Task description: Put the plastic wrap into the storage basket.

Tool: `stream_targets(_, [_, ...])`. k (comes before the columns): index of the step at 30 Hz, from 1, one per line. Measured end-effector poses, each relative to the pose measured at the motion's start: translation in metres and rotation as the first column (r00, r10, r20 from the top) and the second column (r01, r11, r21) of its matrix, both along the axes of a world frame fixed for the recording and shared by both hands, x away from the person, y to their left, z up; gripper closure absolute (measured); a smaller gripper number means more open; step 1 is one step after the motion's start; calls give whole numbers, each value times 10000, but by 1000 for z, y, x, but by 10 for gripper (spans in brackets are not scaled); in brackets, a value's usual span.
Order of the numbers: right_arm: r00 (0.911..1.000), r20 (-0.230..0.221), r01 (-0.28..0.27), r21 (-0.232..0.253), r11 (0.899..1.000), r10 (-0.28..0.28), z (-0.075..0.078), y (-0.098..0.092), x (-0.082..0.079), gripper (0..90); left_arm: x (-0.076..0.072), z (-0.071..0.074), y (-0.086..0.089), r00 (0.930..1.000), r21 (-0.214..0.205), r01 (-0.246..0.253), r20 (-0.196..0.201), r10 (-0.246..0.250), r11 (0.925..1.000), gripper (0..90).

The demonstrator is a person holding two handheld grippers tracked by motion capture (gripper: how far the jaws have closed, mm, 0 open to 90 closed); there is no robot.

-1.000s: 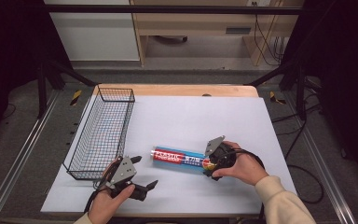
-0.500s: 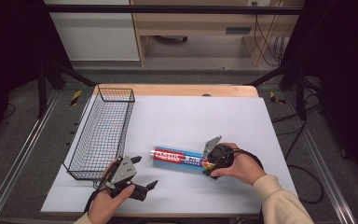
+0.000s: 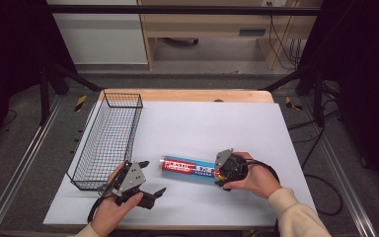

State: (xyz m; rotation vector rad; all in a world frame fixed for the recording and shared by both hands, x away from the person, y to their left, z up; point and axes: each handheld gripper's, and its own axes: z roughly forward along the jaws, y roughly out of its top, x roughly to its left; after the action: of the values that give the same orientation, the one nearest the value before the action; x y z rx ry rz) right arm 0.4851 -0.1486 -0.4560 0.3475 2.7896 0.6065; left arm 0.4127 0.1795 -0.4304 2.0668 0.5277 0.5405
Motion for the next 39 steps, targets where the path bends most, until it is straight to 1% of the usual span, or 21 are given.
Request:
stream_targets(2, [9998, 171, -36, -31, 10000, 37, 1, 1, -2, 305, 4, 4, -1, 10000, 80, 80, 5, -80, 9999, 32])
stream_targets(5, [9996, 231, -185, 80, 9998, 183, 6, 0, -4, 305, 11, 14, -5, 9994, 417, 292, 148, -298, 9987, 34])
stream_targets(6, [9993, 293, -257, 132, 9996, 253, 7, 0, -4, 305, 14, 19, -6, 9988, 745, 432, 216, -449, 9963, 35])
stream_targets(7, [9992, 284, -300, 136, 9995, 296, 10, 0, -5, 305, 18, 23, -8, 9981, 947, 527, 270, -555, 9941, 34])
stream_targets(8, [9983, 425, -392, 74, 9992, 388, 13, 0, -5, 305, 22, 28, -11, 9976, 1122, 596, 276, -630, 9919, 34])
stream_targets(11, [9973, 569, -456, 27, 9990, 454, 25, 1, -5, 306, 33, 41, -20, 9949, 1428, 917, 275, -966, 9855, 35])
stream_targets(14, [9950, 773, -627, -20, 9980, 627, 41, 1, -2, 305, 45, 52, -32, 9888, 1866, 1376, 320, -1460, 9728, 35])
stream_targets(15, [9930, 919, -729, -174, 9972, 742, 47, 2, 1, 305, 48, 54, -34, 9873, 1814, 1493, 259, -1565, 9720, 35])
stream_targets(16, [9933, 910, -698, -203, 9974, 713, 50, 3, 2, 305, 53, 56, -37, 9851, 1767, 1652, 176, -1709, 9703, 34])
stream_targets(17, [9916, 990, -802, -356, 9961, 834, 55, 3, 5, 305, 57, 58, -40, 9837, 1830, 1727, 186, -1790, 9678, 34])
stream_targets(20, [9888, 1171, -858, -592, 9946, 923, 66, 4, 15, 305, 71, 64, -47, 9744, 2059, 2136, 250, -2234, 9550, 35])
stream_targets(22, [9878, 1247, -849, -718, 9938, 934, 73, 4, 23, 305, 80, 66, -51, 9687, 2343, 2331, 294, -2465, 9438, 38])
stream_targets(26, [9867, 1336, -815, -828, 9932, 921, 83, 4, 37, 306, 98, 66, -55, 9612, 2680, 2648, 39, -2759, 9263, 46])
stream_targets(27, [9858, 1408, -797, -865, 9931, 914, 85, 4, 39, 306, 98, 66, -55, 9612, 2680, 2648, 39, -2759, 9263, 47])
stream_targets(29, [9852, 1411, -854, -914, 9922, 977, 90, 6, 43, 306, 108, 64, -58, 9595, 2868, 2704, -16, -2819, 9190, 55])
stream_targets(30, [9829, 1460, -976, -1046, 9897, 1124, 92, 7, 44, 306, 111, 64, -59, 9596, 2890, 2695, -7, -2813, 9186, 56])
stream_targets(32, [9821, 1445, -1051, -1101, 9884, 1205, 95, 11, 46, 306, 115, 64, -62, 9578, 2971, 2765, -70, -2875, 9139, 63])
stream_targets(34, [9820, 1448, -1064, -1053, 9887, 1211, 98, 15, 46, 306, 117, 64, -65, 9553, 3384, 2771, 34, -2957, 8993, 75])
stream_targets(37, [9799, 1455, -1199, -1161, 9860, 1363, 101, 21, 44, 306, 117, 62, -69, 9539, 3855, 2752, 46, -3001, 8807, 90])
stream_targets(38, [9800, 1409, -1244, -1187, 9851, 1407, 102, 23, 44, 306, 116, 61, -71, 9561, 3803, 2711, -4, -2930, 8842, 98])
stream_targets(39, [9803, 1359, -1271, -1212, 9845, 1433, 103, 25, 43, 306, 115, 60, -71, 9553, 3893, 2713, 26, -2956, 8802, 106])
